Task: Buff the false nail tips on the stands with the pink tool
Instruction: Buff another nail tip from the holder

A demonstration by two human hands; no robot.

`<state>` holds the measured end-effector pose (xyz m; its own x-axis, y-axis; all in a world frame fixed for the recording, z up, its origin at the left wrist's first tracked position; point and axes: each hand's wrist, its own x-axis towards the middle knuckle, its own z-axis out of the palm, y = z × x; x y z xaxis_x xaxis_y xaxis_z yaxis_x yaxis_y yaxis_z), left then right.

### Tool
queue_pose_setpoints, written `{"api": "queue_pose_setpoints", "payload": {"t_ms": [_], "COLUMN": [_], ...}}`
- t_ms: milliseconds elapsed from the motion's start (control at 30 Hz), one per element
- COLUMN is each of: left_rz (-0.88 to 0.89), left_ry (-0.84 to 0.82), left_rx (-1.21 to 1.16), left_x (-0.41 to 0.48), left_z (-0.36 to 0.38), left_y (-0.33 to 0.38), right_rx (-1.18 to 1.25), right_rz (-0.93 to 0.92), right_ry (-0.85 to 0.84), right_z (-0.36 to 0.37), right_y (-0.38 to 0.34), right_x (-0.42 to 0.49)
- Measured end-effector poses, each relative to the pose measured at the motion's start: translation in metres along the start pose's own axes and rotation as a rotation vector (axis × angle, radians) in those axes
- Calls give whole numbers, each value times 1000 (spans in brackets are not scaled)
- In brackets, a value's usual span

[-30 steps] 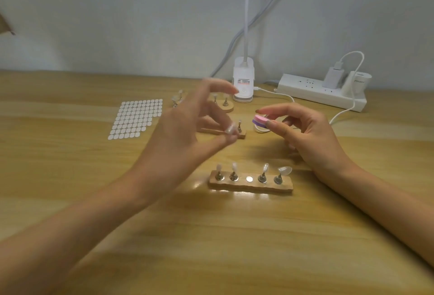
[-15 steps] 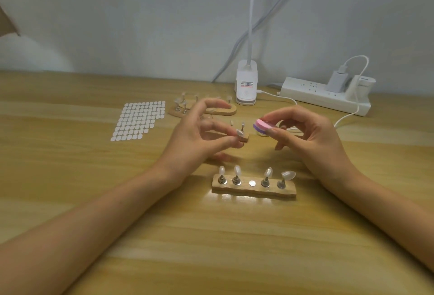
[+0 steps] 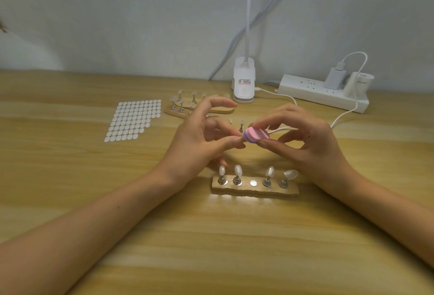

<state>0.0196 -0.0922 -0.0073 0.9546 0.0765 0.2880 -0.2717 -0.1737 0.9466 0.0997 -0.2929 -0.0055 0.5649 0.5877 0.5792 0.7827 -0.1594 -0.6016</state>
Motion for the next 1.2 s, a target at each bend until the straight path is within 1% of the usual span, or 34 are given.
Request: {"api": "queue_pose_setpoints", "payload": {"t_ms": [133,267,367,500,600,700,800,900,1000,1100,1200], "left_rz": [19,21,32,25,29,34,36,30,34,24,27], "left_ry": [6,-7,-33,-28,-12,2,0,9,3,10,5], "left_rx": [17,15,11,-3,4,0,7,-3,21,21,24], "left_x": [0,-1,-2,-2,-2,-2,-2,-2,-2,-2,-2], "left_z": [2,3,5,5,4,5,4,4,4,4,4], "left_y": [1,1,3,3,2,3,2,2,3,3,3], "right_rx": [-10,-7,-23,-18,-37,-20,-47,-31,-67,-37,-73], "right_rz": [-60,1,-69,-22,-101,-39,-110,-42,-121,-21,-109], "right_ry": [0,57,31,58,28,75,41,82,42,81,33], "right_z": [2,1,2,2,2,2,3,3,4,2,3], "right_y": [-3,-2,-2,-2,-2,-2,-2,-3,-2,-3,-2], "right_x": [1,3,2,3,2,2,2,2,1,3,1]}}
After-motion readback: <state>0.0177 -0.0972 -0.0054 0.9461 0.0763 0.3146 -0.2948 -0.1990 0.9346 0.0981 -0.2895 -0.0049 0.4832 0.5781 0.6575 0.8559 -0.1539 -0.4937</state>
